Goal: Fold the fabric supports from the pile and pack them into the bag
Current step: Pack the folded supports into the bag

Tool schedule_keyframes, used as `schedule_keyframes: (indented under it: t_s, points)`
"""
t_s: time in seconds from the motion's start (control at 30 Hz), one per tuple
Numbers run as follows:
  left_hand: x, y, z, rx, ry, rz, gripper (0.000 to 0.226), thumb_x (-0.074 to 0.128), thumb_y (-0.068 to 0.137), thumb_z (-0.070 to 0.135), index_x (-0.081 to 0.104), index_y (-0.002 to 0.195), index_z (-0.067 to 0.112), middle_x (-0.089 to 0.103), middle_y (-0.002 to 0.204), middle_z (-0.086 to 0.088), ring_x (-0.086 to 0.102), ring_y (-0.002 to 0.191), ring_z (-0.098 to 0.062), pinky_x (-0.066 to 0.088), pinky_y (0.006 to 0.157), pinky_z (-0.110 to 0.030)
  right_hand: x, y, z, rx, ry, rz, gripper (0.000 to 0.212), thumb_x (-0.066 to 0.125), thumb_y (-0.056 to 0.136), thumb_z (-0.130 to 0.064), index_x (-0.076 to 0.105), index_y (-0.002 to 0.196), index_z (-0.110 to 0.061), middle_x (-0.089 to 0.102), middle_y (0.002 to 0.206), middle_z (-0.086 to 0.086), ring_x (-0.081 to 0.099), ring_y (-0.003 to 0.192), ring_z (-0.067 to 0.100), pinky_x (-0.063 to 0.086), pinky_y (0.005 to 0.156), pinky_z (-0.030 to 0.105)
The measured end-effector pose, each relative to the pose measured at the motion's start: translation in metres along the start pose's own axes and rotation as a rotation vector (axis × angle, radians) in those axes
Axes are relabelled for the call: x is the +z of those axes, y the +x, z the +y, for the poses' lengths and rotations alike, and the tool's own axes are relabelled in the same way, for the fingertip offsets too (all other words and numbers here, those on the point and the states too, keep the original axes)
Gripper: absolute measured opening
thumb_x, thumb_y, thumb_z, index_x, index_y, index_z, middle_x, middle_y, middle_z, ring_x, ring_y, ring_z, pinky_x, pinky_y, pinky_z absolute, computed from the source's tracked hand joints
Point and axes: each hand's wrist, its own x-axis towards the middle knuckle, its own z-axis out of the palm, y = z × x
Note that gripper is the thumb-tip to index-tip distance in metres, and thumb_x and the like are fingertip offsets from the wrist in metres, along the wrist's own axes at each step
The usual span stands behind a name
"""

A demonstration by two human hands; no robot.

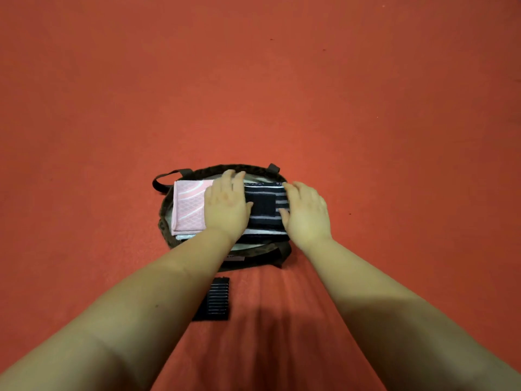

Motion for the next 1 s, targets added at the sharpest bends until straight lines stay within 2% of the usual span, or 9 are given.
schedule_keyframes:
  t_s: [0.17,0.27,0.37,0.43,0.5,0.57,0.67,0.8,1.0]
  points:
    - [0.006,-0.011,-0.026,0.601,0.229,0.007,0.032,0.047,0.080,0.020,0.071,0.096,0.007,0.070,0.095,-0.010,0.064,0.075,-0.028,0.034,0.073,-0.033,0.002,-0.017,0.007,-0.292,-0.225,-0.073,0.046,0.080,0.068,-0.034,0.070,0.108,-0.013,0.070,0.104,0.007,0.066,0.093,0.027,0.052,0.079,0.034]
    - [0.004,-0.024,-0.026,0.593,0.306,-0.151,0.046,0.038,0.086,0.031,0.071,0.108,0.009,0.069,0.113,-0.010,0.066,0.092,-0.026,0.048,0.080,-0.030,0.001,-0.026,0.003,-0.249,-0.265,-0.265,0.058,0.054,0.091,-0.043,0.042,0.141,-0.016,0.043,0.145,0.010,0.039,0.133,0.026,0.031,0.107,0.038]
    - [-0.004,-0.032,-0.017,0.475,0.372,-0.326,0.053,0.032,0.100,0.036,0.034,0.145,0.009,0.031,0.153,-0.009,0.034,0.136,-0.027,0.026,0.110,-0.035,-0.008,-0.027,-0.006,-0.213,-0.289,-0.359,0.061,0.033,0.098,-0.047,0.017,0.151,-0.021,0.015,0.158,0.006,0.014,0.144,0.022,0.013,0.115,0.038]
    - [-0.009,-0.035,-0.016,0.446,0.327,-0.291,0.053,0.034,0.100,0.035,0.033,0.146,0.008,0.031,0.153,-0.009,0.033,0.138,-0.027,0.023,0.111,-0.036,-0.016,-0.031,-0.013,-0.221,-0.287,-0.354,0.060,0.033,0.098,-0.046,0.019,0.150,-0.020,0.017,0.157,0.007,0.016,0.143,0.024,0.013,0.115,0.038]
    - [-0.019,-0.042,-0.016,0.510,0.185,-0.160,0.041,0.042,0.090,0.028,0.063,0.119,0.007,0.064,0.117,-0.013,0.061,0.104,-0.031,0.047,0.088,-0.037,-0.021,-0.034,-0.019,-0.242,-0.217,-0.303,0.056,0.039,0.098,-0.042,0.031,0.146,-0.016,0.031,0.151,0.011,0.028,0.138,0.027,0.019,0.113,0.039]
    - [-0.022,-0.055,-0.027,0.555,0.091,0.026,0.029,0.043,0.082,0.025,0.068,0.087,0.010,0.063,0.077,-0.007,0.060,0.066,-0.029,0.045,0.059,-0.034,-0.024,-0.042,-0.028,-0.306,-0.133,-0.237,0.047,0.048,0.093,-0.035,0.052,0.132,-0.010,0.055,0.128,0.013,0.052,0.116,0.033,0.037,0.100,0.042]
    - [-0.029,-0.095,-0.045,0.438,0.025,0.037,0.028,0.042,0.085,0.029,0.060,0.070,0.014,0.056,0.061,-0.002,0.056,0.052,-0.026,0.042,0.046,-0.031,-0.016,-0.063,-0.044,-0.377,-0.063,-0.218,0.044,0.044,0.081,-0.038,0.067,0.105,-0.010,0.065,0.091,0.006,0.063,0.079,0.029,0.053,0.069,0.036]
    - [-0.018,-0.152,-0.077,0.196,0.088,-0.088,0.036,0.040,0.085,0.043,0.058,0.065,0.020,0.060,0.060,0.001,0.063,0.054,-0.021,0.043,0.042,-0.026,0.018,-0.095,-0.063,-0.402,-0.060,-0.419,0.049,0.044,0.095,-0.037,0.043,0.138,-0.013,0.051,0.126,0.009,0.048,0.115,0.030,0.040,0.093,0.041]
    - [0.017,-0.184,-0.105,-0.710,-0.280,-0.445,0.044,0.054,0.089,0.052,0.060,0.107,0.013,0.064,0.116,-0.011,0.057,0.112,-0.029,0.042,0.088,-0.032,0.073,-0.128,-0.086,-0.097,0.113,-0.662,0.055,0.042,0.097,-0.040,0.026,0.146,-0.021,0.043,0.139,0.007,0.041,0.127,0.026,0.034,0.105,0.034]
